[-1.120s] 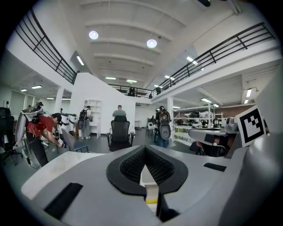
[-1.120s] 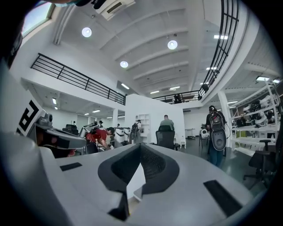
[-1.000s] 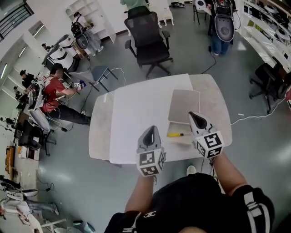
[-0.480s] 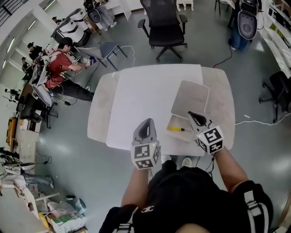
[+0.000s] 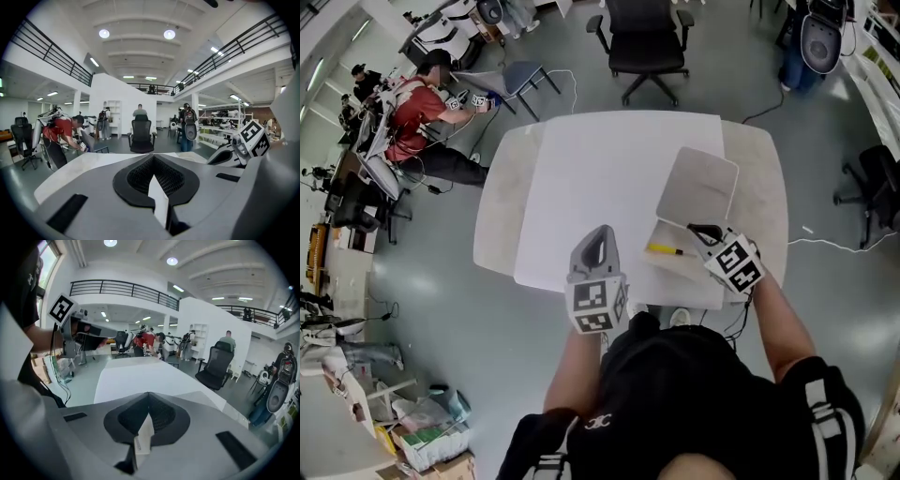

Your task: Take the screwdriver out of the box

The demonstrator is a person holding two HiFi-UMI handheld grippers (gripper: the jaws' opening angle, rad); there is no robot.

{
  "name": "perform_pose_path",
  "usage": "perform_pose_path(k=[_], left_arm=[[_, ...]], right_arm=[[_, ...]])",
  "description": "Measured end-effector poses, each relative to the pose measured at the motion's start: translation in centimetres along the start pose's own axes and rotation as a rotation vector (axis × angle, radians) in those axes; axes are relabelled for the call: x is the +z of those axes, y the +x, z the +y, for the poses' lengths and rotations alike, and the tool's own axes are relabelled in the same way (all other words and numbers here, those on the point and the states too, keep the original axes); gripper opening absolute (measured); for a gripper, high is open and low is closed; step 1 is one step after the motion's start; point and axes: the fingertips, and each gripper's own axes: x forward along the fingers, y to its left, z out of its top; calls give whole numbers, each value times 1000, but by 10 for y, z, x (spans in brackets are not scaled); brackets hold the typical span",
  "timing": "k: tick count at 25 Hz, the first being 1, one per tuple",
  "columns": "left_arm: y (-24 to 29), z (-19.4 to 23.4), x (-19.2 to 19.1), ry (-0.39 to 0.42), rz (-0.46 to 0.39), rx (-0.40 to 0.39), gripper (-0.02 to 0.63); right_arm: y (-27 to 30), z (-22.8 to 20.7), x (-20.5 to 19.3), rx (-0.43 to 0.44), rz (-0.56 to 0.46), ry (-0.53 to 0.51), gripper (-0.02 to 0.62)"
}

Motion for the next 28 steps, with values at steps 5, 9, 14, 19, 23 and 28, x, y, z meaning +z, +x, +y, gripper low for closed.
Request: perform_pose_path(k=[5, 9, 14, 19, 23, 28], left_arm=[[3, 5, -7, -4, 7, 8, 14], [3, 13, -15, -16, 26, 19, 14], [0, 25, -18, -31, 28, 40, 14], [-6, 37, -25, -44, 40, 63, 14], [-10, 51, -35, -58, 53, 88, 14], [-21, 66, -40, -70, 65, 116, 14]], right_arm=[[18, 19, -27, 126, 133, -82, 12], [29, 32, -38, 202, 179, -110, 14], [43, 47, -56, 312, 271, -136, 66], [59, 48, -66, 324, 339, -132, 75], [77, 52, -81, 346, 403, -113, 81], [95, 58, -90, 348, 476, -86, 95]])
